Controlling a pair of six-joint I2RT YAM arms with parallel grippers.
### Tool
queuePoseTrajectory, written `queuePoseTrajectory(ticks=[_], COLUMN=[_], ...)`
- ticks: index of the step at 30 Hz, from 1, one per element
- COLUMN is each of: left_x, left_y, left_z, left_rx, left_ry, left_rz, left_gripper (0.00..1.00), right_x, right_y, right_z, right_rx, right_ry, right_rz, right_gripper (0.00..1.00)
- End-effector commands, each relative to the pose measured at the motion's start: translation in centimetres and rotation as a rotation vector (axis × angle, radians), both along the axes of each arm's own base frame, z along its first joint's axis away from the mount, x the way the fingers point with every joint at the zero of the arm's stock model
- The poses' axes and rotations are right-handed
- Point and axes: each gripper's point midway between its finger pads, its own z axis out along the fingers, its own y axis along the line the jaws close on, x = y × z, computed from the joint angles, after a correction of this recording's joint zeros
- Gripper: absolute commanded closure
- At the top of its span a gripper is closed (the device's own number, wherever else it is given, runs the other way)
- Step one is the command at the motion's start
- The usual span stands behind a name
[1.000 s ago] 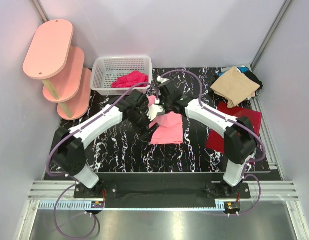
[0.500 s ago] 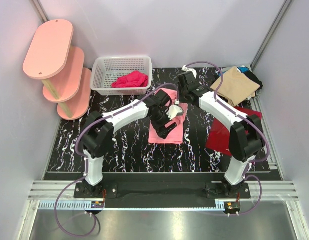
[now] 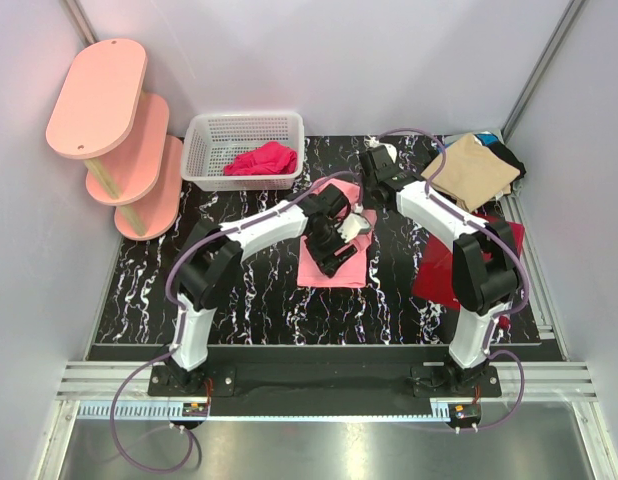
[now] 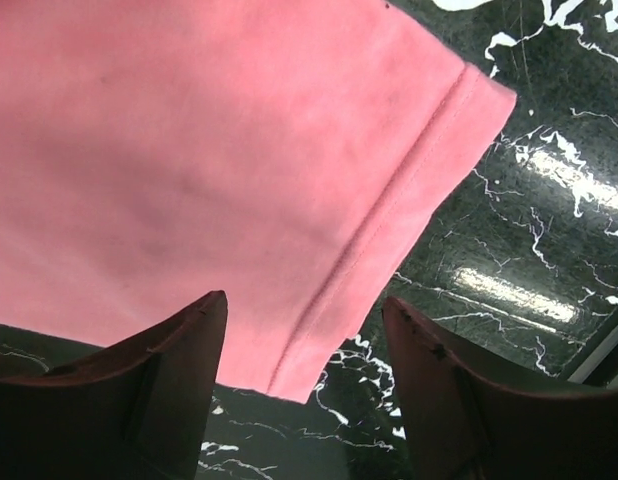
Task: Fold and stack the t-shirts
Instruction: Flatten out the tshirt
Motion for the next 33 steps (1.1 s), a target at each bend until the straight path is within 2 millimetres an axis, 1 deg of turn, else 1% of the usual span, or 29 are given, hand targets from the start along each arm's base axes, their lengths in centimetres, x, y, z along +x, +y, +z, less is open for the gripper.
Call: queuePoseTrajectory(ticks=[1, 2, 3, 5, 8, 11, 12, 13, 15, 16, 17, 19, 20, 23, 26, 27, 28, 30, 31, 32, 33], left_x=[-2.4, -2.6, -2.9, -3.8, -4.8, -4.7, -4.7, -4.8, -4.8, -4.8, -4.8, -4.6, -4.6, -4.6, -4.4, -4.4, -3.9, -2.8, -1.4, -0.3, 0.3], left_y=[-0.3, -0.3, -0.3, -0.5, -0.6, -0.5, -0.5, -0.6, -0.6, -0.6, -0.6, -0.5, -0.5, -0.4, -0.1, 0.3, 0.4, 1.2, 2.2, 2.6, 3.6], left_z=[-2.4, -2.6, -2.8, -2.9, -2.8, -2.9, -2.9, -2.9, -3.0, -3.1, -3.1, -2.8, -2.7, -2.3, -1.5, -1.1, 0.3, 2.4, 5.1, 7.1, 9.0], left_rx=[0.058, 0.061, 0.063, 0.057, 0.063, 0.074, 0.073, 0.070, 0.070, 0.071, 0.072, 0.070, 0.069, 0.069, 0.069, 0.076, 0.054, 0.041, 0.002, -0.027, -0.048], left_ry=[0.027, 0.034, 0.048, 0.077, 0.071, 0.062, 0.060, 0.063, 0.070, 0.070, 0.069, 0.061, 0.057, 0.047, 0.028, 0.020, -0.006, -0.055, -0.104, -0.142, -0.159], left_rz=[-0.044, -0.043, -0.040, -0.050, -0.078, -0.079, -0.081, -0.083, -0.083, -0.084, -0.084, -0.089, -0.090, -0.092, -0.096, -0.091, -0.084, -0.056, -0.014, 0.019, 0.050], left_gripper=[0.32, 0.32, 0.35, 0.38, 0.36, 0.36, 0.38, 0.44, 0.54, 0.64, 0.70, 0.78, 0.88, 1.00, 1.00, 1.00, 1.00, 1.00, 1.00, 1.00, 1.00], right_x=[0.7, 0.7, 0.8, 1.0, 1.1, 1.0, 0.9, 0.8, 0.7, 0.6, 0.5, 0.5, 0.5, 0.5, 0.5, 0.6, 0.6, 0.8, 0.9, 0.9, 1.0], right_y=[3.6, 3.7, 3.7, 3.7, 3.7, 3.9, 3.9, 4.0, 3.9, 3.8, 3.8, 3.8, 3.9, 3.9, 4.0, 4.0, 3.8, 3.6, 3.4, 3.3, 3.1], right_z=[2.6, 2.4, 2.4, 2.1, 1.8, 1.7, 1.6, 1.6, 1.5, 1.4, 1.4, 1.3, 1.3, 1.3, 1.5, 1.8, 2.0, 2.9, 3.4, 4.2, 4.9], right_rx=[0.153, 0.155, 0.157, 0.153, 0.151, 0.160, 0.161, 0.164, 0.160, 0.160, 0.160, 0.159, 0.159, 0.162, 0.163, 0.164, 0.163, 0.156, 0.151, 0.151, 0.140], right_ry=[-0.037, -0.033, -0.032, -0.027, -0.020, -0.013, -0.011, -0.009, -0.008, -0.003, -0.002, -0.001, -0.002, 0.001, -0.002, -0.009, -0.015, -0.039, -0.050, -0.068, -0.086], right_rz=[0.046, 0.047, 0.047, 0.044, 0.043, 0.044, 0.044, 0.049, 0.048, 0.046, 0.049, 0.050, 0.052, 0.055, 0.055, 0.058, 0.055, 0.055, 0.052, 0.051, 0.053], right_gripper=[1.00, 1.00, 1.00, 1.00, 1.00, 1.00, 1.00, 1.00, 1.00, 1.00, 1.00, 1.00, 1.00, 1.00, 1.00, 1.00, 1.00, 1.00, 1.00, 1.00, 1.00])
